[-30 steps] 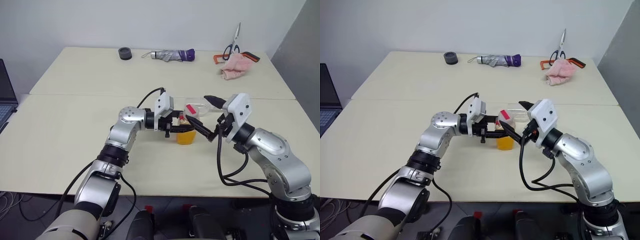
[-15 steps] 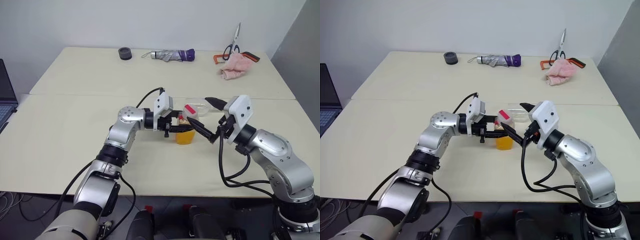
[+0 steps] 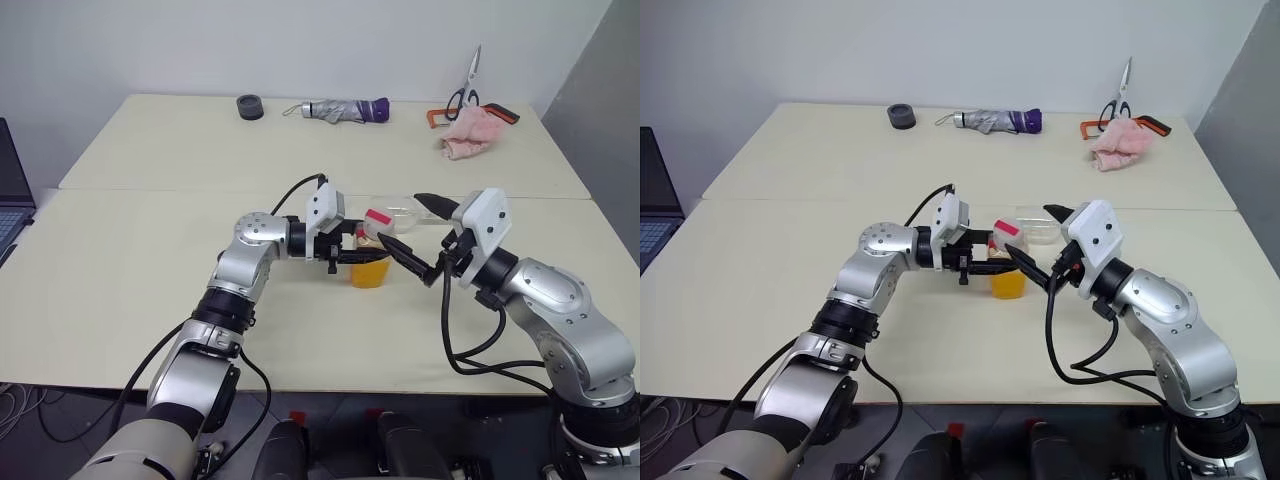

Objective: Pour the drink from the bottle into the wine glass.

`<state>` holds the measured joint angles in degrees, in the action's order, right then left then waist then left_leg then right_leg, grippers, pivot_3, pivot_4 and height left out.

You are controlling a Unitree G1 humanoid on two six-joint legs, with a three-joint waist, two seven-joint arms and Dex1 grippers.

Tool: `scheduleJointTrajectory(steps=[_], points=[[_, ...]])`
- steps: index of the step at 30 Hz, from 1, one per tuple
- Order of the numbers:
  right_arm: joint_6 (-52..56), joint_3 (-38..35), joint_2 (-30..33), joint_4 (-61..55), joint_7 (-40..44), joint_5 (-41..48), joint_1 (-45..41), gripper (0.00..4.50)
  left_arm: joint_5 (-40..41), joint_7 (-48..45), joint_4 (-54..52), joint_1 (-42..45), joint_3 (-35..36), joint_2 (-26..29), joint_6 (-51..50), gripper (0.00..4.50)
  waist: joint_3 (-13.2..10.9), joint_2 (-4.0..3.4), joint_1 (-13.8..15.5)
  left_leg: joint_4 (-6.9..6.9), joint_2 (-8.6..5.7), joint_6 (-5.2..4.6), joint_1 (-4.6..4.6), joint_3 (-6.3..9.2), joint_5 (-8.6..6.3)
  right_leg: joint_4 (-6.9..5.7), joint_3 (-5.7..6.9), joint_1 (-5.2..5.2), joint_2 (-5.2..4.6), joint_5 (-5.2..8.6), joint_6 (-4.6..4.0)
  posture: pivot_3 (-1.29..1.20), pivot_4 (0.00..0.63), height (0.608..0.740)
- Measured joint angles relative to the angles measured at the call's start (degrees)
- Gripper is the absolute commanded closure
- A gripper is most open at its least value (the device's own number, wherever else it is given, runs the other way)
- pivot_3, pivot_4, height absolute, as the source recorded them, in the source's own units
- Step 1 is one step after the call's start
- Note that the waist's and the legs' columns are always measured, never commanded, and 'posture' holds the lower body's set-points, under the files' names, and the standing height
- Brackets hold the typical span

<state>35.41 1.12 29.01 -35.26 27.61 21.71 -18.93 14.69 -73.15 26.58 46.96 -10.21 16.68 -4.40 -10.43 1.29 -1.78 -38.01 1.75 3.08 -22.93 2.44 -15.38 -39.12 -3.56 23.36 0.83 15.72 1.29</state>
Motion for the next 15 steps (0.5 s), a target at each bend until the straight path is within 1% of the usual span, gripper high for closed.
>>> scheduleJointTrajectory(steps=[10, 15], points=[[-0.04, -0.09, 0.25, 0.01, 0.01, -0.07, 0.24, 0.0, 0.0, -0.02, 0.04, 0.0, 0.1, 0.04, 0.0, 2.61, 0.0, 0.0, 0.0, 0.0, 0.0, 0.0, 0.0, 0.0, 0.0, 0.0, 0.0, 0.0, 0.0, 0.0, 0.0, 0.0, 0.15, 0.74], [-0.12, -0.38, 1.35, 0.06, 0.13, -0.14, 0.45, 0.0, 0.0, -0.03, 0.04, 0.0, 0.17, 0.16, -0.01, 2.61, 0.0, 0.0, 0.01, 0.0, 0.0, 0.0, 0.0, 0.0, 0.0, 0.0, 0.0, 0.0, 0.0, 0.0, 0.0, 0.0, 0.15, 0.74]])
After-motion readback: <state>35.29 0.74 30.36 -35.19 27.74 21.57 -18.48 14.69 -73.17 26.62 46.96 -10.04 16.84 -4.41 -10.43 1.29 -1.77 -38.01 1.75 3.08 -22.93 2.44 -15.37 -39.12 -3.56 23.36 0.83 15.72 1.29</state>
